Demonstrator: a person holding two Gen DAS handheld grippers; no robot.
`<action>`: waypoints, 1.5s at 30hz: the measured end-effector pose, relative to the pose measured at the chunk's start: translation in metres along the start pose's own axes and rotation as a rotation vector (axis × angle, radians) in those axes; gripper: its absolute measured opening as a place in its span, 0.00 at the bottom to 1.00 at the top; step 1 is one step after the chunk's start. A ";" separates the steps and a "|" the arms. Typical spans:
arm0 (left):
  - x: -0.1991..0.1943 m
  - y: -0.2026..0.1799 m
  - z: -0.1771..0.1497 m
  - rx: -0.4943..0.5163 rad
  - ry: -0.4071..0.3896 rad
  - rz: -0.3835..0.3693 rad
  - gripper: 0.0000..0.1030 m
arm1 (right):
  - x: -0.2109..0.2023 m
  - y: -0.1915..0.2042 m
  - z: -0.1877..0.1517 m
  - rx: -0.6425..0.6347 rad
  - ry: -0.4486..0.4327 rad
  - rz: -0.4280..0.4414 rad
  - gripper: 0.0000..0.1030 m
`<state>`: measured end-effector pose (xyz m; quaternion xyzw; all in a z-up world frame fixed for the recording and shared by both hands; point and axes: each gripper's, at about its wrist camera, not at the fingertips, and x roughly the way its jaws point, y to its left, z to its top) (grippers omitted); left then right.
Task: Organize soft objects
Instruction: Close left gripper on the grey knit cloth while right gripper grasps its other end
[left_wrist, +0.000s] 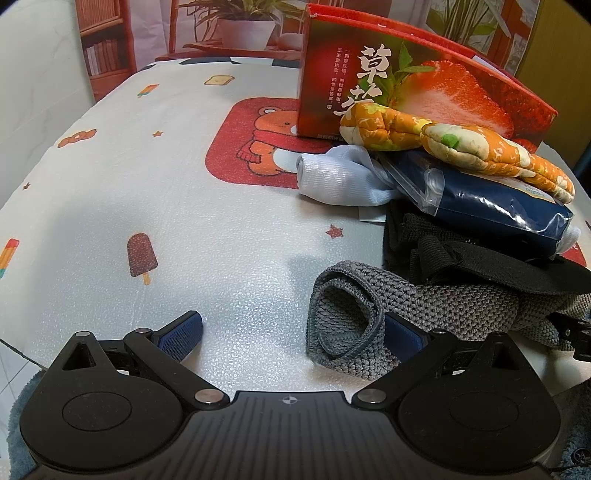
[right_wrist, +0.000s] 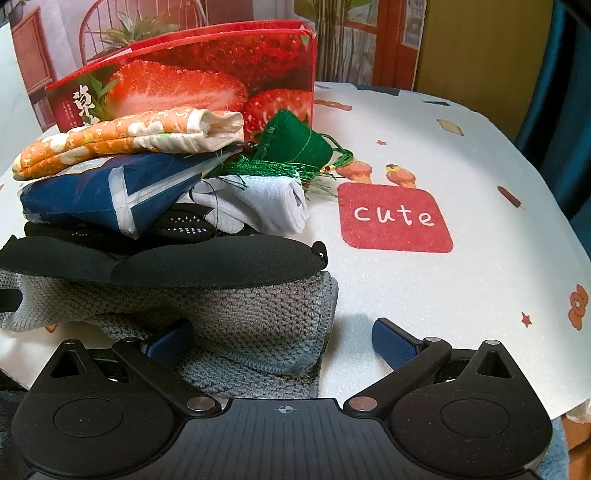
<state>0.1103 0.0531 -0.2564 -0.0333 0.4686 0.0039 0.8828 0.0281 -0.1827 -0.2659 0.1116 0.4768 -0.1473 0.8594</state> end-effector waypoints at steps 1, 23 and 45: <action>0.000 0.000 0.000 0.001 -0.001 -0.001 1.00 | 0.000 0.000 0.000 0.000 -0.001 0.001 1.00; -0.007 -0.010 -0.002 0.090 -0.045 -0.164 0.49 | -0.002 -0.003 0.000 0.009 -0.049 0.070 0.98; -0.010 -0.003 -0.004 0.054 -0.053 -0.210 0.35 | -0.039 0.004 0.001 -0.066 -0.186 0.179 0.40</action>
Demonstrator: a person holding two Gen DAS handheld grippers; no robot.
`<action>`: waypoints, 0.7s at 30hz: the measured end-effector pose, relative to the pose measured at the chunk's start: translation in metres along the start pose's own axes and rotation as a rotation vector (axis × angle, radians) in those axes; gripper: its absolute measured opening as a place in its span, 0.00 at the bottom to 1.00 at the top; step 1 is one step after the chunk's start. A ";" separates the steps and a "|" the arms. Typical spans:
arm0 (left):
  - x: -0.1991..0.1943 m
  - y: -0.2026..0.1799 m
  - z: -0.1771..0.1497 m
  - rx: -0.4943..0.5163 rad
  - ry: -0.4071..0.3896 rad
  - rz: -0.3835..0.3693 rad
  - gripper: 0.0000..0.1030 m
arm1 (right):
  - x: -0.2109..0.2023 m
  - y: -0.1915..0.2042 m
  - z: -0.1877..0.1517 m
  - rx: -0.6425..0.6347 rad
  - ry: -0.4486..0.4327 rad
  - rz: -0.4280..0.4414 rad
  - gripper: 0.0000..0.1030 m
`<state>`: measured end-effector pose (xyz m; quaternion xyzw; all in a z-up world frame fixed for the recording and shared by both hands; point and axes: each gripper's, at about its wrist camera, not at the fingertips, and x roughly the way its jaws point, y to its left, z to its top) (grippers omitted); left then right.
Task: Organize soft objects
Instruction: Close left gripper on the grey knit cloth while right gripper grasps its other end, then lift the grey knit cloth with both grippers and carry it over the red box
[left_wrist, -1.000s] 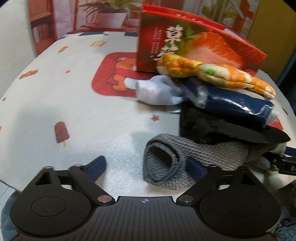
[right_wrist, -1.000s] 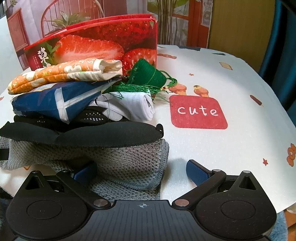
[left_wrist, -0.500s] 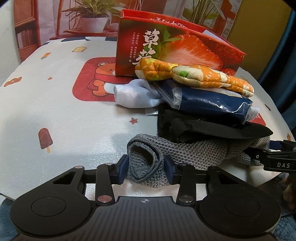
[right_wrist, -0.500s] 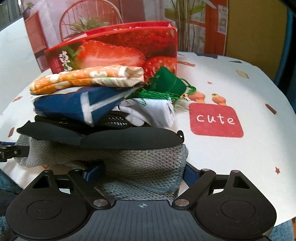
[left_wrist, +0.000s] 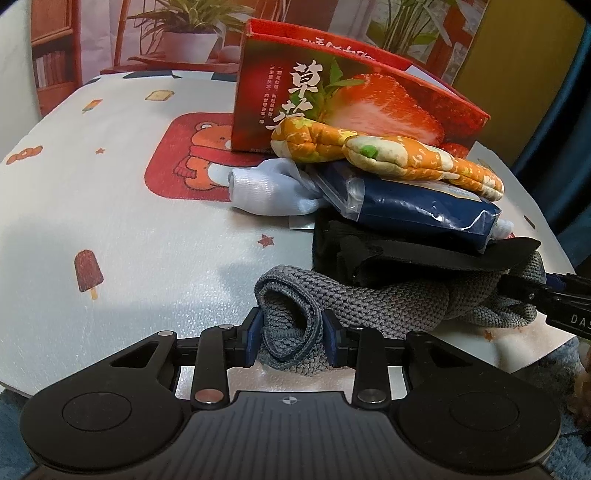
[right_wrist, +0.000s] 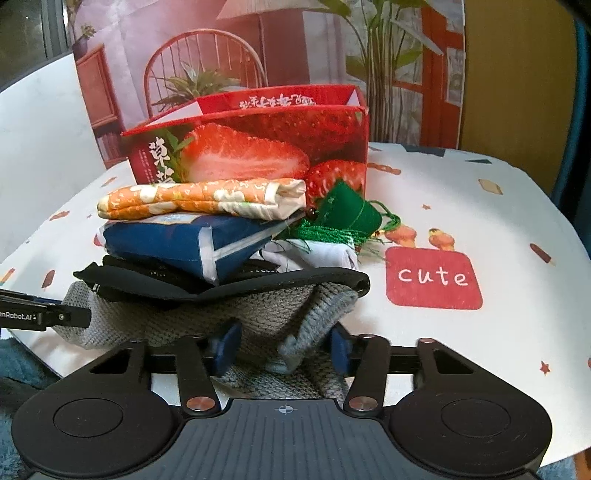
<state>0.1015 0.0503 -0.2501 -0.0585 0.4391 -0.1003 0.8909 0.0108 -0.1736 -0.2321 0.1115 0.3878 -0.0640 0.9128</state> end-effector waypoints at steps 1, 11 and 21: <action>0.000 0.001 0.000 -0.002 0.000 -0.001 0.35 | -0.001 0.000 0.000 -0.002 -0.006 0.001 0.38; -0.016 0.001 0.002 -0.023 -0.077 -0.009 0.20 | -0.023 -0.003 0.006 -0.001 -0.086 -0.009 0.12; -0.040 -0.007 0.005 -0.010 -0.171 -0.036 0.19 | -0.052 0.003 0.019 -0.027 -0.189 0.025 0.11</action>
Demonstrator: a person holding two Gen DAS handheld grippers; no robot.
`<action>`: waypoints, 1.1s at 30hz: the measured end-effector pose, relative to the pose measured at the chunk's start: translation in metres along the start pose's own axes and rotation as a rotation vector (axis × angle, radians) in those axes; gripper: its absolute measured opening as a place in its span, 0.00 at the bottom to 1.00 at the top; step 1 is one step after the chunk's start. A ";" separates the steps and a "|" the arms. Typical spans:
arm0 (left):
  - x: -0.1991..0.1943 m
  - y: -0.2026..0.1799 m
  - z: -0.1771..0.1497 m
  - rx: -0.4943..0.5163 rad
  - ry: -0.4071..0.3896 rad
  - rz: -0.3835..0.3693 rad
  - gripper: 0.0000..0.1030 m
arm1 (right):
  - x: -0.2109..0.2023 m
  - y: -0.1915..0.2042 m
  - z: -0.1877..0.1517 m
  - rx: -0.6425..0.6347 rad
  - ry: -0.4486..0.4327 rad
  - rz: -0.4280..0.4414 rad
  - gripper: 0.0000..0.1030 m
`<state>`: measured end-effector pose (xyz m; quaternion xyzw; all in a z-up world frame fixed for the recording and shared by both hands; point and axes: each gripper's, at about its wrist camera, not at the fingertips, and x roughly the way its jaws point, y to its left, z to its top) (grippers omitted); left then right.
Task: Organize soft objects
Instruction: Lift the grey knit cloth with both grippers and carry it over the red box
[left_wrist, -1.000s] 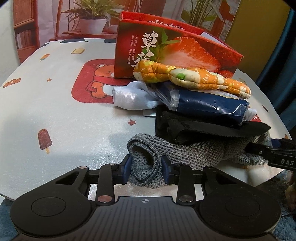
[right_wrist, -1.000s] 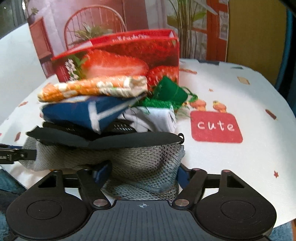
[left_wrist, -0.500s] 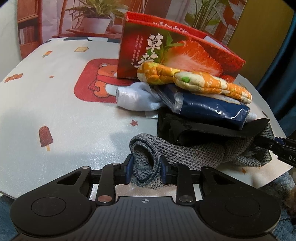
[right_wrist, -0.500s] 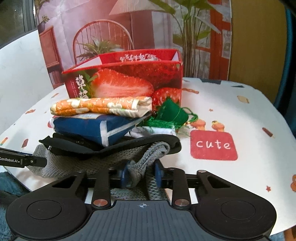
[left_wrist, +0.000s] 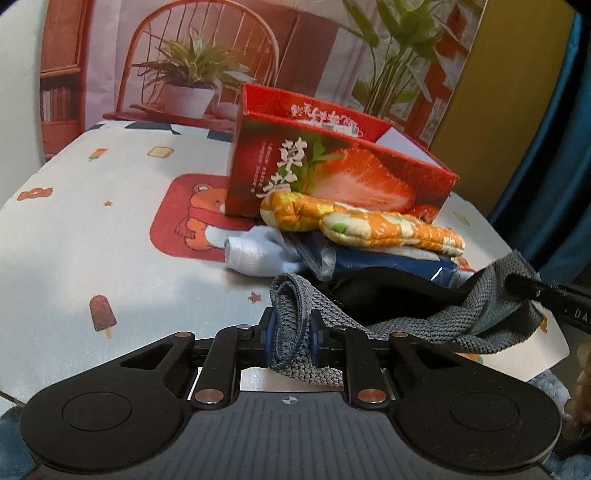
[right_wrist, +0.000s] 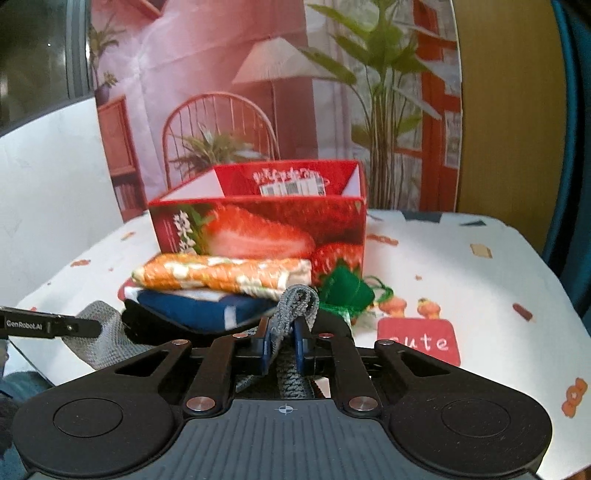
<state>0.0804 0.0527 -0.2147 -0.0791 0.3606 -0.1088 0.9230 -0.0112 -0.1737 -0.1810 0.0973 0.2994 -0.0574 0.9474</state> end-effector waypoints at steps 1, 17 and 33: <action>0.002 0.000 -0.001 -0.001 0.010 -0.001 0.18 | 0.000 0.001 0.000 -0.002 0.000 -0.001 0.11; -0.061 -0.006 0.044 0.002 -0.234 -0.071 0.17 | -0.022 0.000 0.034 0.022 -0.094 0.056 0.11; -0.027 -0.035 0.155 0.083 -0.352 0.023 0.17 | 0.034 -0.004 0.156 -0.108 -0.214 0.054 0.11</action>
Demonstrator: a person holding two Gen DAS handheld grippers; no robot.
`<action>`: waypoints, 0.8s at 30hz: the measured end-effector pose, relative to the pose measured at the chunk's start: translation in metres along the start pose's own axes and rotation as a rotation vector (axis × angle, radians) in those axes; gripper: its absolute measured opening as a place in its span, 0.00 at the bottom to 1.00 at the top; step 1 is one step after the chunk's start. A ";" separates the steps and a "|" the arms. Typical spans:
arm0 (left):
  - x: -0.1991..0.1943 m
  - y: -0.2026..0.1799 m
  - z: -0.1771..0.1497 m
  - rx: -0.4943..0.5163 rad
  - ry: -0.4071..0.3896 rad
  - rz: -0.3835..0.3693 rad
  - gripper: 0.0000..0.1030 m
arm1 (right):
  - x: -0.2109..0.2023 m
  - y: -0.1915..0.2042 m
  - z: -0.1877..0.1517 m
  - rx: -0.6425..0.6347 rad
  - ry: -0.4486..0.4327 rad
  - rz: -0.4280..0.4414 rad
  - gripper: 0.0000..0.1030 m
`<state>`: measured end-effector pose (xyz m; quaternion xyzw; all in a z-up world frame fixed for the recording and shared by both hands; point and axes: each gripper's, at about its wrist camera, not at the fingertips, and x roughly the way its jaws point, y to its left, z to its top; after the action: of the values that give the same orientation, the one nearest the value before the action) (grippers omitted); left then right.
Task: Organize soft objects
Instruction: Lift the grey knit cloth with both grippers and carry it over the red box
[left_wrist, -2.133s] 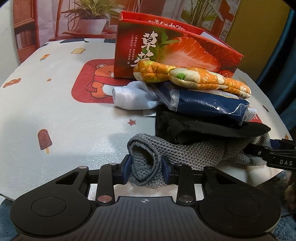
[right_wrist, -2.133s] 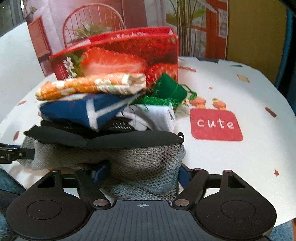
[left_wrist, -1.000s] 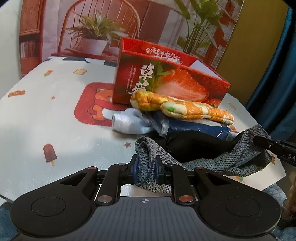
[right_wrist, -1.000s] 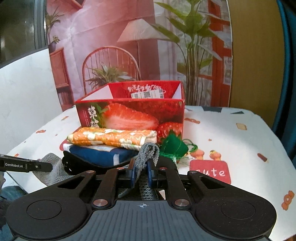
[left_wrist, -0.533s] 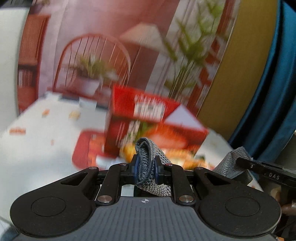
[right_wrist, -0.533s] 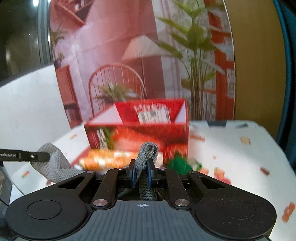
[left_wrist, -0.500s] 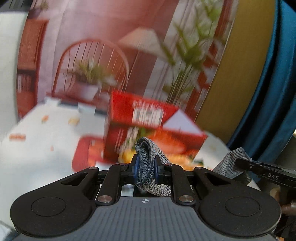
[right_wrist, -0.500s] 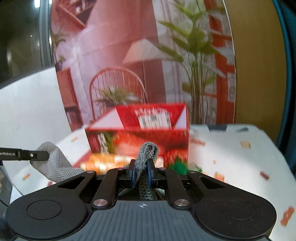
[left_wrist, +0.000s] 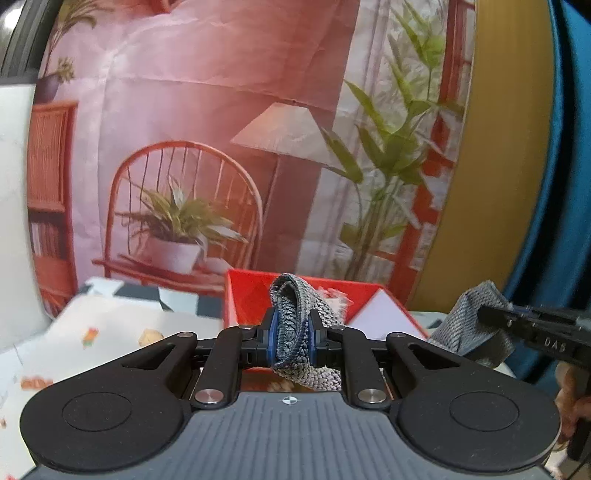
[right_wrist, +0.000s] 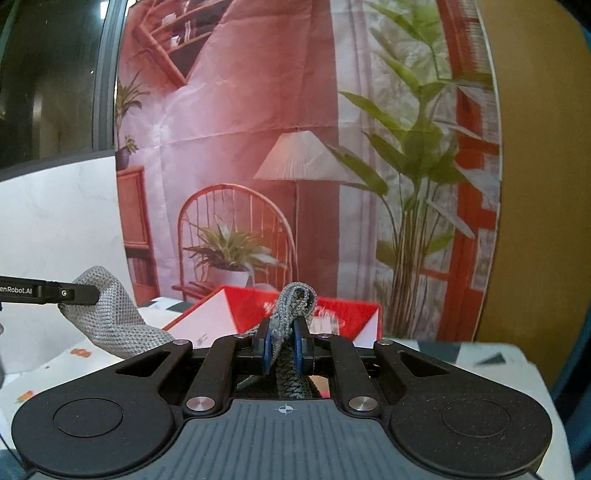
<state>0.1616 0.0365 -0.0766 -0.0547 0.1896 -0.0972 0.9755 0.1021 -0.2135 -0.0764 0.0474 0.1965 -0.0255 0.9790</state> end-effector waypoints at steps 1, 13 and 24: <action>0.008 -0.001 0.003 0.008 0.001 0.010 0.17 | 0.010 -0.001 0.003 -0.009 0.001 -0.006 0.11; 0.103 -0.011 0.008 0.106 0.113 0.094 0.17 | 0.114 -0.024 -0.001 -0.028 0.105 -0.075 0.11; 0.149 -0.010 -0.019 0.172 0.294 0.066 0.17 | 0.155 -0.027 -0.038 0.002 0.258 -0.079 0.11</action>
<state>0.2880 -0.0060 -0.1462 0.0498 0.3227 -0.0881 0.9411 0.2283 -0.2415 -0.1731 0.0433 0.3224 -0.0577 0.9439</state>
